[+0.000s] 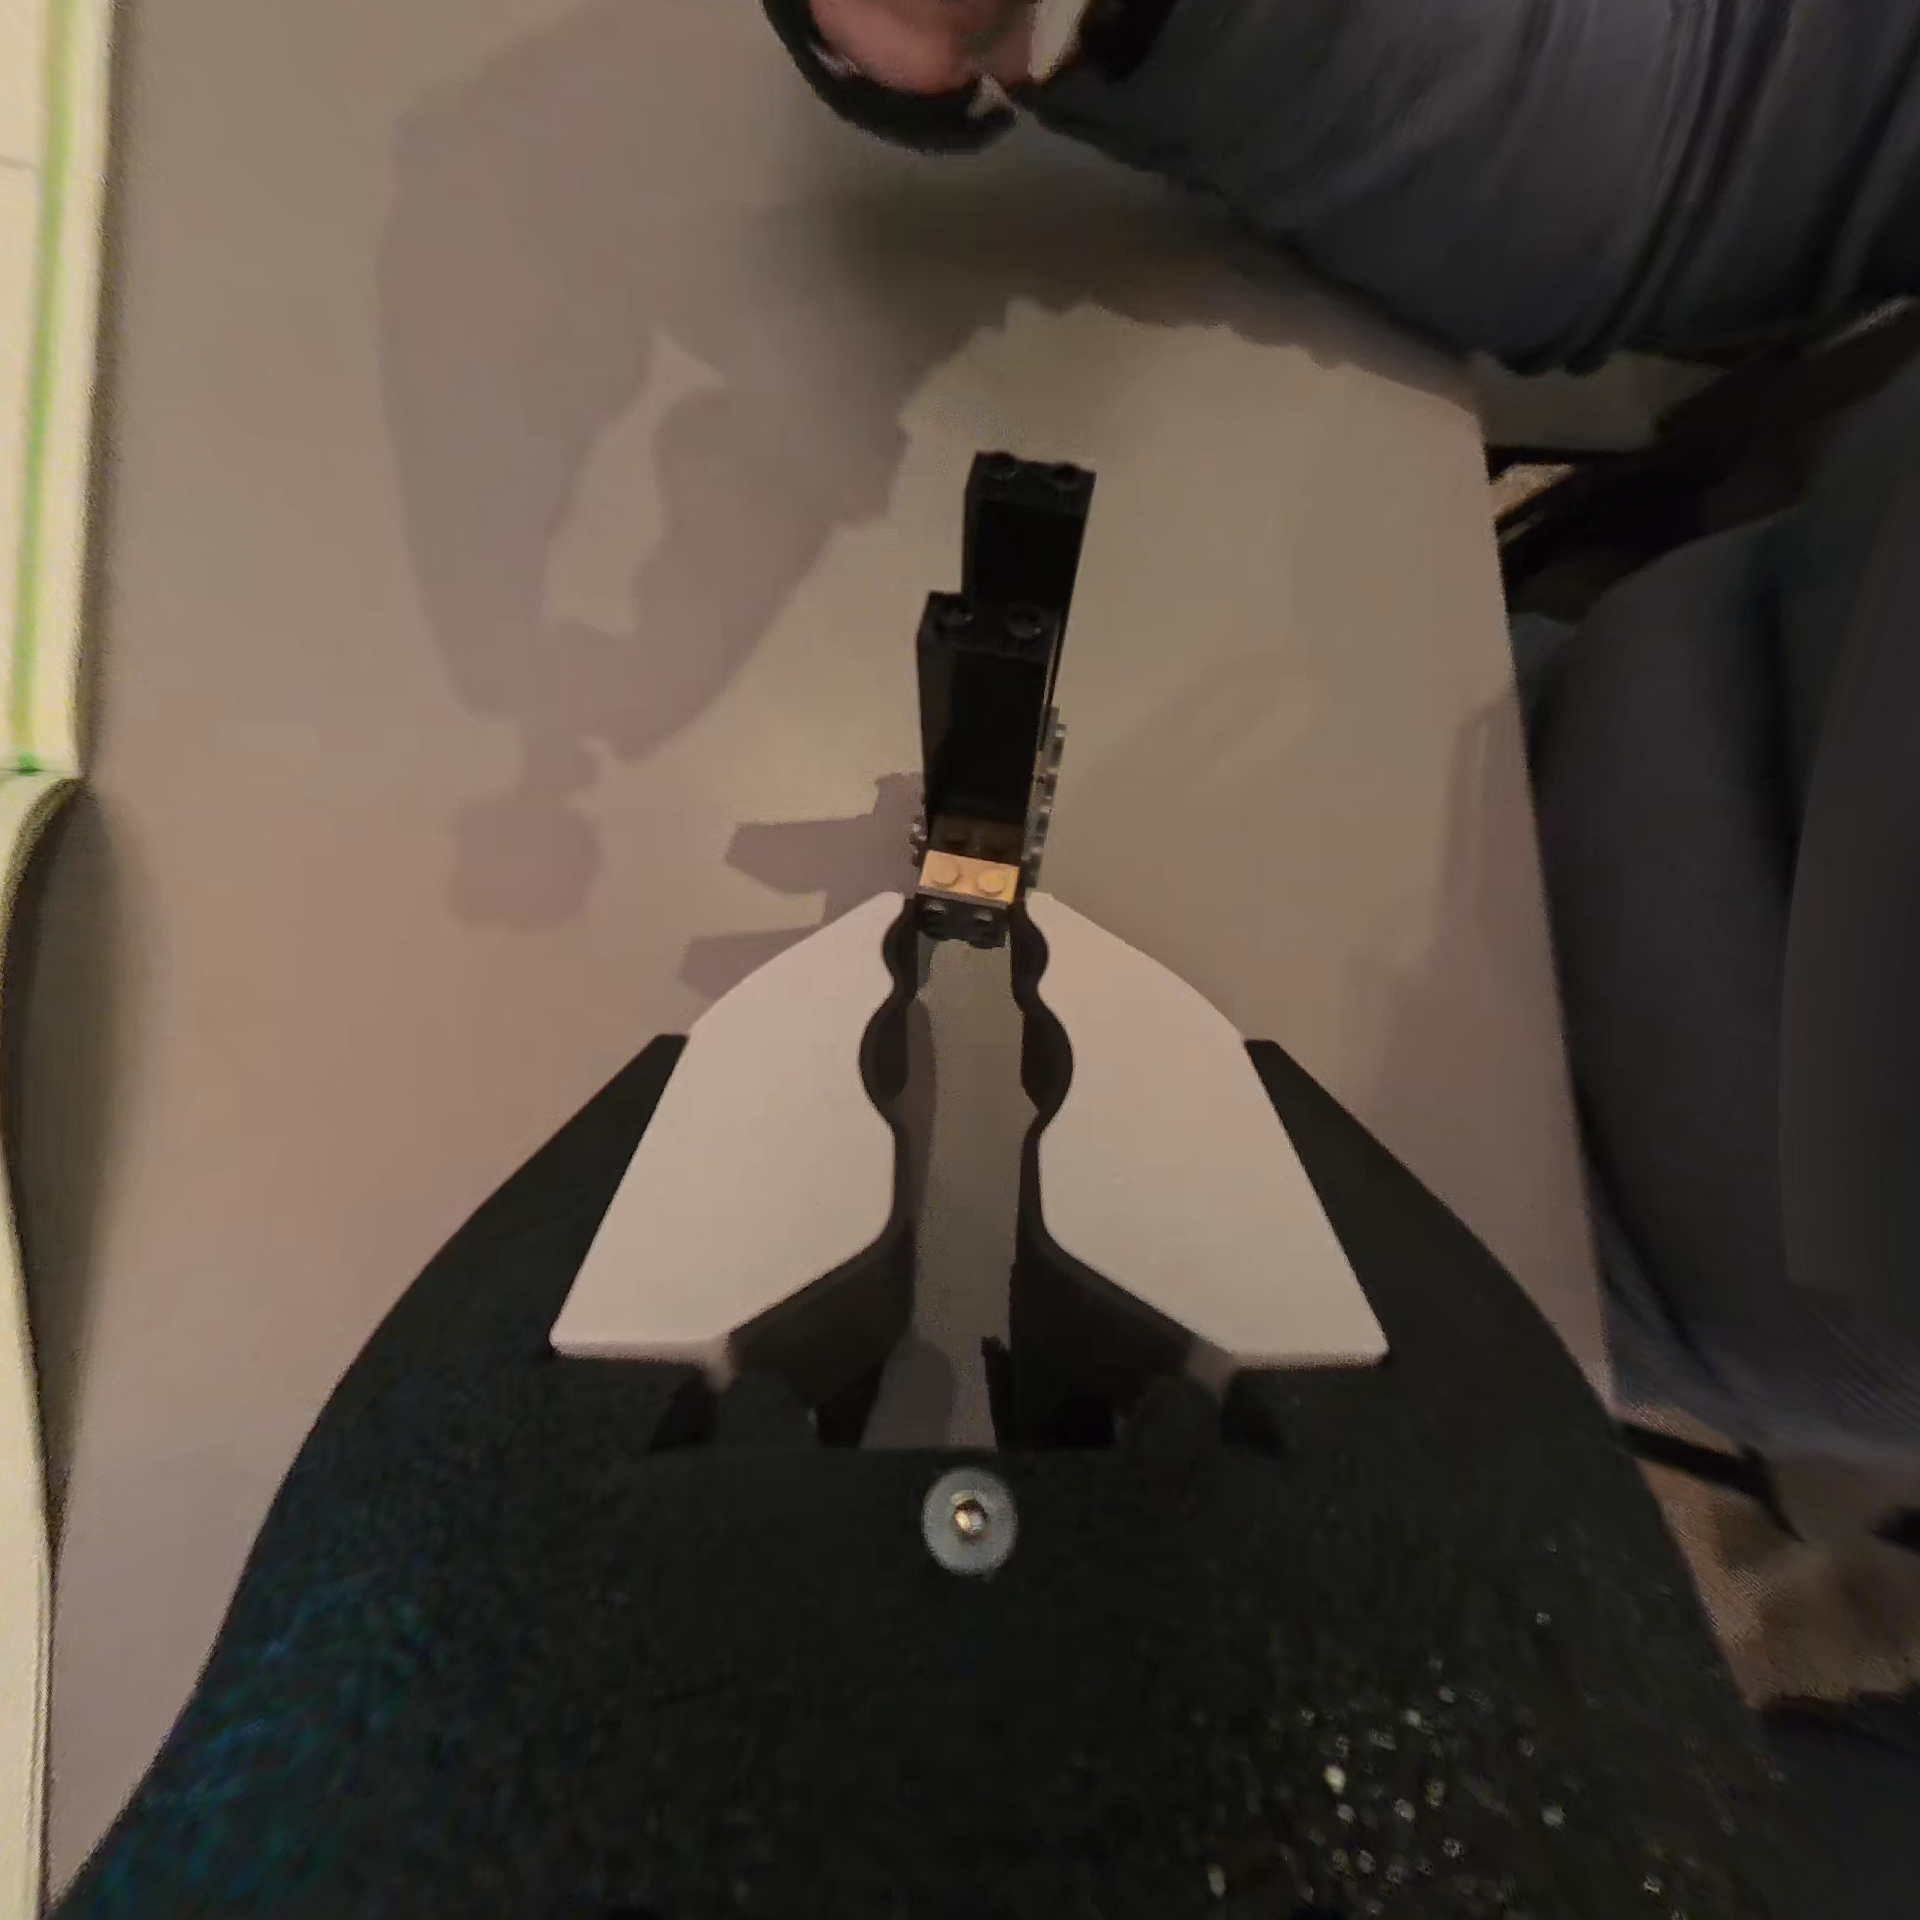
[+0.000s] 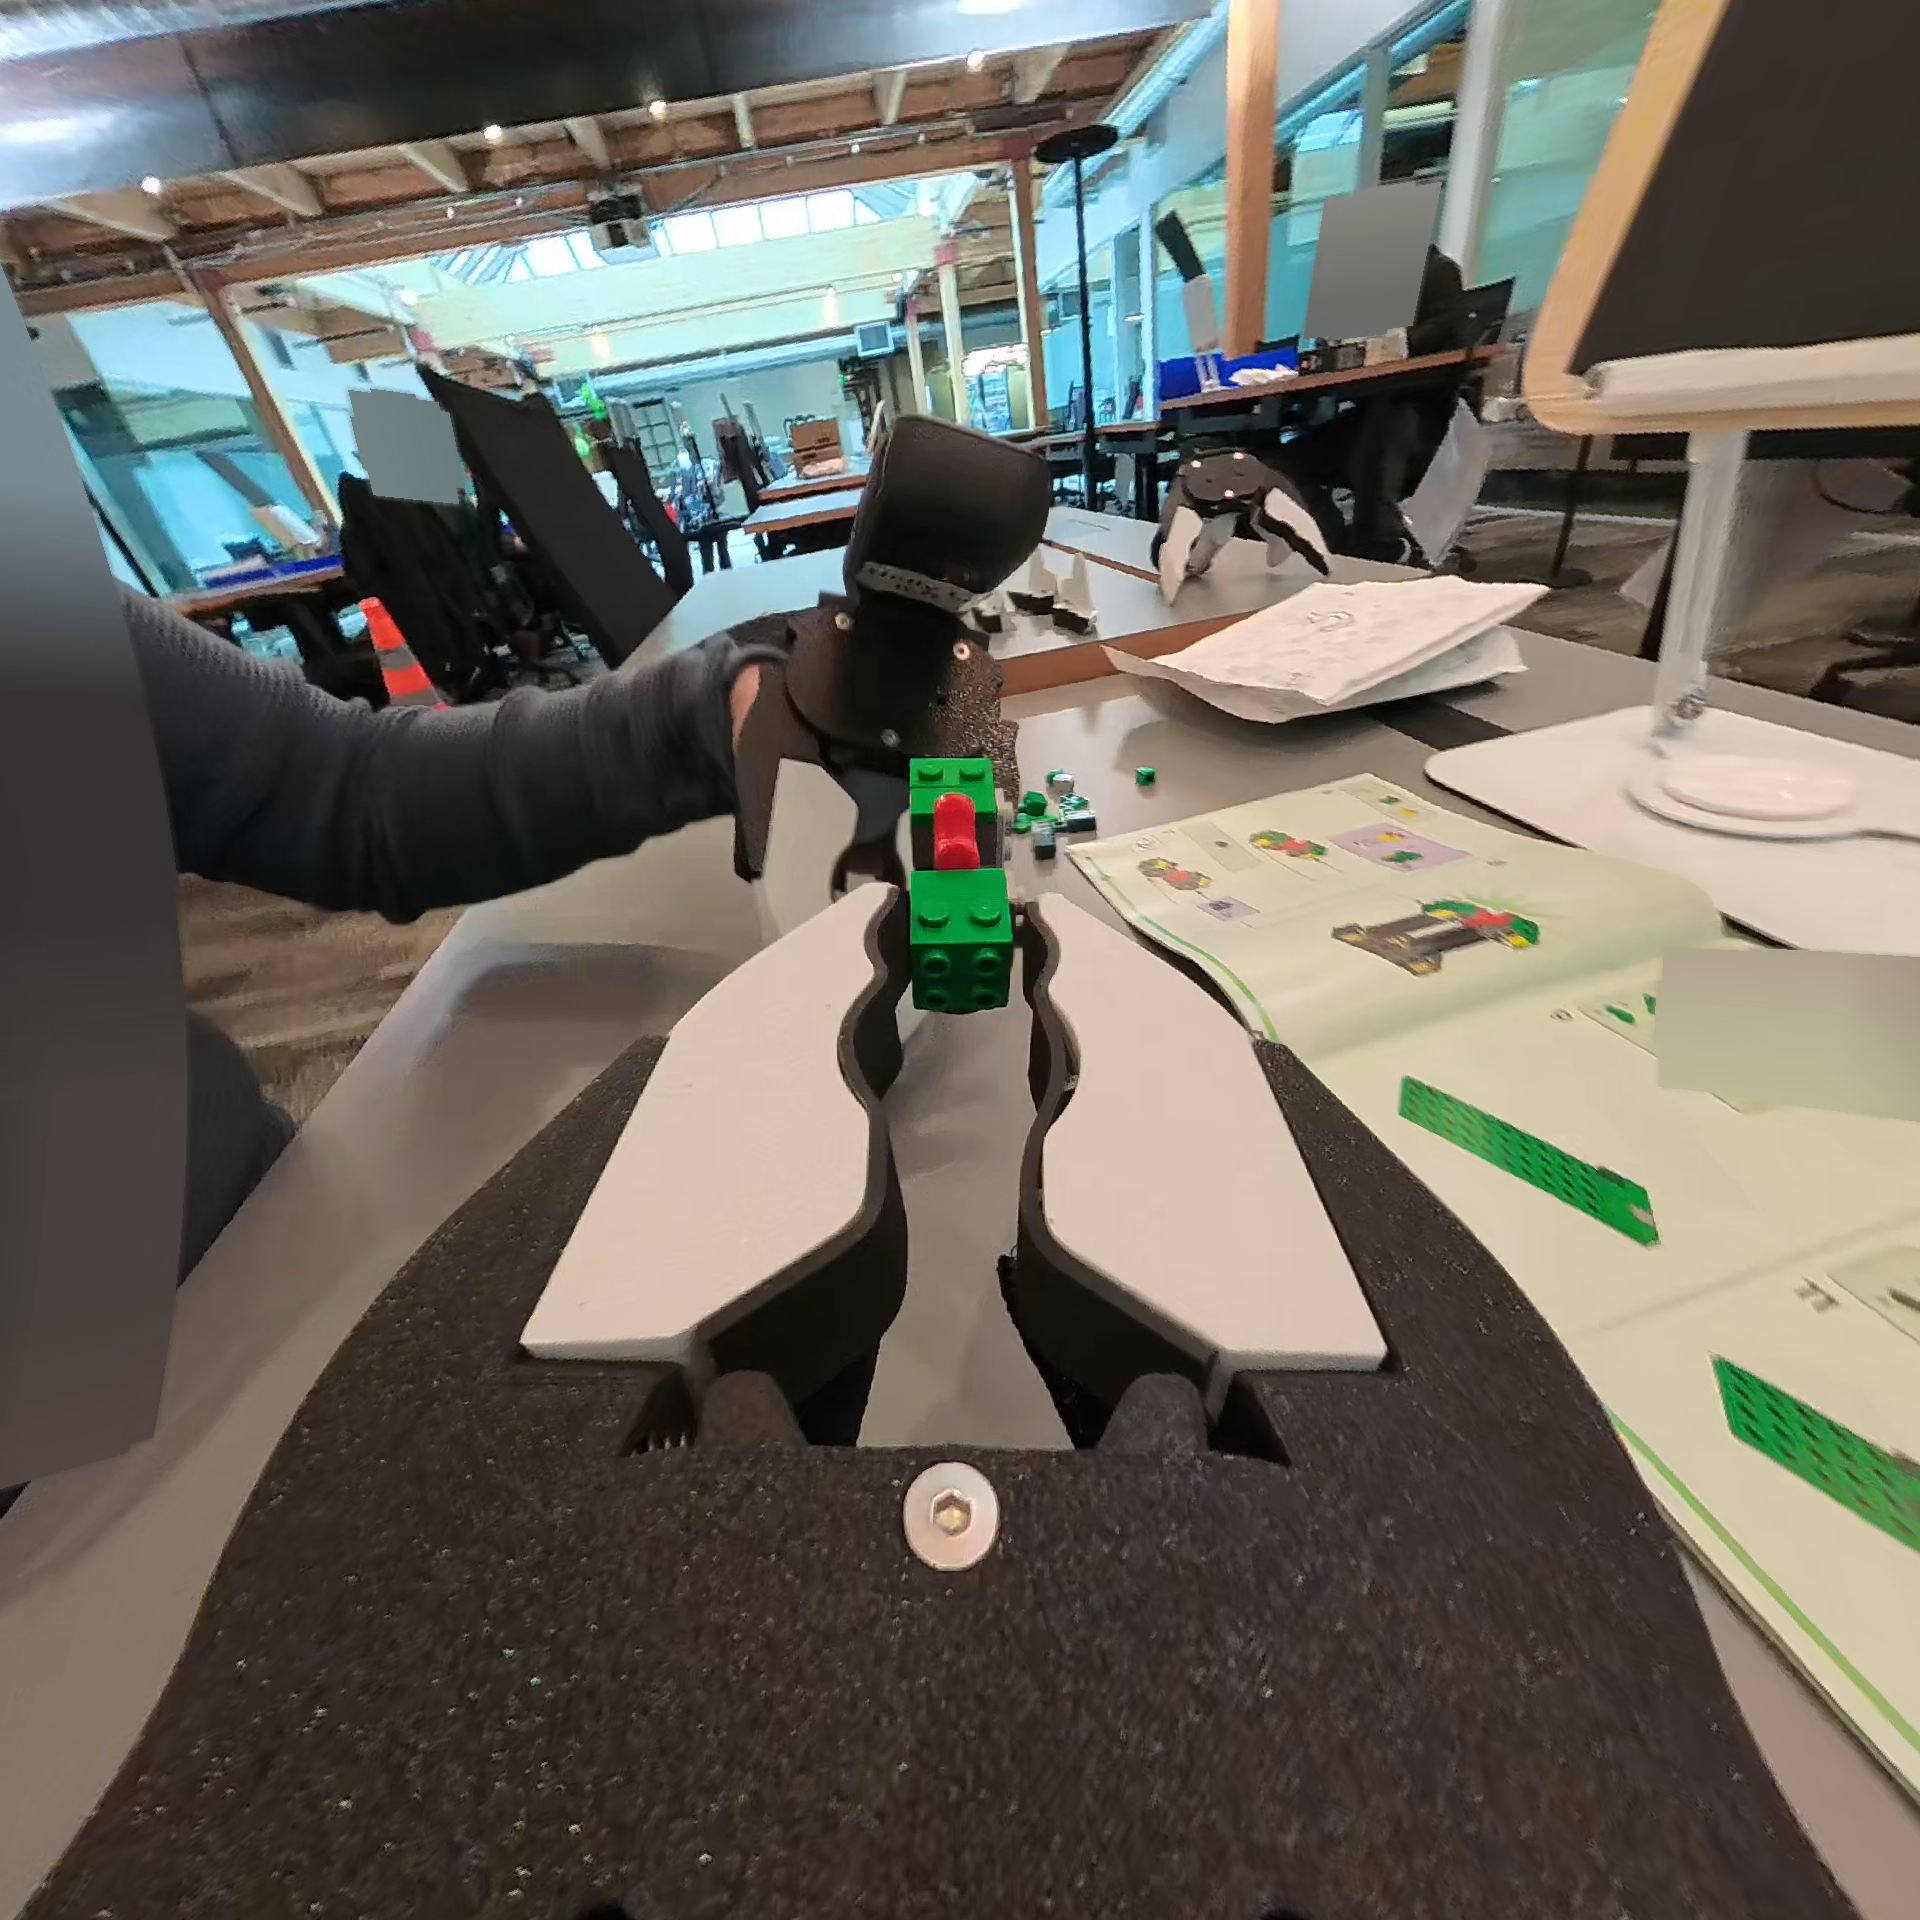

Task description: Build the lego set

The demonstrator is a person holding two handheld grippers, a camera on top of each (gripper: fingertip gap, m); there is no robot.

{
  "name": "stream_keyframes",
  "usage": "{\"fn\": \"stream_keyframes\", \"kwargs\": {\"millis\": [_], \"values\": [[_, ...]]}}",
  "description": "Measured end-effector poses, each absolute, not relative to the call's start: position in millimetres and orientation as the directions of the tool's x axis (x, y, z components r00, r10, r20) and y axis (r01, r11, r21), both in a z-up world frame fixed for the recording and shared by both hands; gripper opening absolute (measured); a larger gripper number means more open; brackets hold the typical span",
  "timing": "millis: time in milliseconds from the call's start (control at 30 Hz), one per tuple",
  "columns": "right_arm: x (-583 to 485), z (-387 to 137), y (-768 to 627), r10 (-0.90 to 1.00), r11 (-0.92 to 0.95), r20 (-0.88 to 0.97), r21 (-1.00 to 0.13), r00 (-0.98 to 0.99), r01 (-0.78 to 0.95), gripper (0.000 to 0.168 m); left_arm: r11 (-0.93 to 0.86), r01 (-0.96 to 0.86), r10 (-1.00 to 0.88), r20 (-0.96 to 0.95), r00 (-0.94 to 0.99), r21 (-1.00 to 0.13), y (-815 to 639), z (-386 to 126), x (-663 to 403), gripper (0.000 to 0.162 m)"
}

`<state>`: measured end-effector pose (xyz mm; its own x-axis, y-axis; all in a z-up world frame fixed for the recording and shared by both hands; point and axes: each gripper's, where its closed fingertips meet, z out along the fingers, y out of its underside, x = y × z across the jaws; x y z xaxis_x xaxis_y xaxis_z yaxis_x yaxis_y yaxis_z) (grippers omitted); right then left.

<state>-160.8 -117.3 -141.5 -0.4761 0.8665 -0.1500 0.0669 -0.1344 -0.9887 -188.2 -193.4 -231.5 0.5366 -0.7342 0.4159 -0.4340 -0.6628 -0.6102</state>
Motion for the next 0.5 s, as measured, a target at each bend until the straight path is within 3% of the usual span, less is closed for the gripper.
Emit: {"fn": "stream_keyframes", "kwargs": {"millis": [233, 433, 500], "values": [[-159.0, -144.4, -110.4, 0.870, -0.146, -0.163, -0.987, -0.465, 0.072, 0.020, -0.745, -0.586, -0.634, 0.609, 0.477, -0.317, -219.0, -245.0, -192.5, 0.016], [-156.8, -143.2, -107.0, 0.874, -0.145, -0.159, -0.987, -0.458, 0.065, 0.020, -0.772, -0.607, -0.540, 0.697, 0.472, -0.188, -213.4, -244.8, -198.6, 0.017], [-156.3, -143.8, -105.6, 0.875, -0.148, -0.161, -0.987, -0.457, 0.065, 0.019, -0.790, -0.587, -0.513, 0.712, 0.479, -0.175, -207.3, -244.0, -201.6, 0.028]]}}
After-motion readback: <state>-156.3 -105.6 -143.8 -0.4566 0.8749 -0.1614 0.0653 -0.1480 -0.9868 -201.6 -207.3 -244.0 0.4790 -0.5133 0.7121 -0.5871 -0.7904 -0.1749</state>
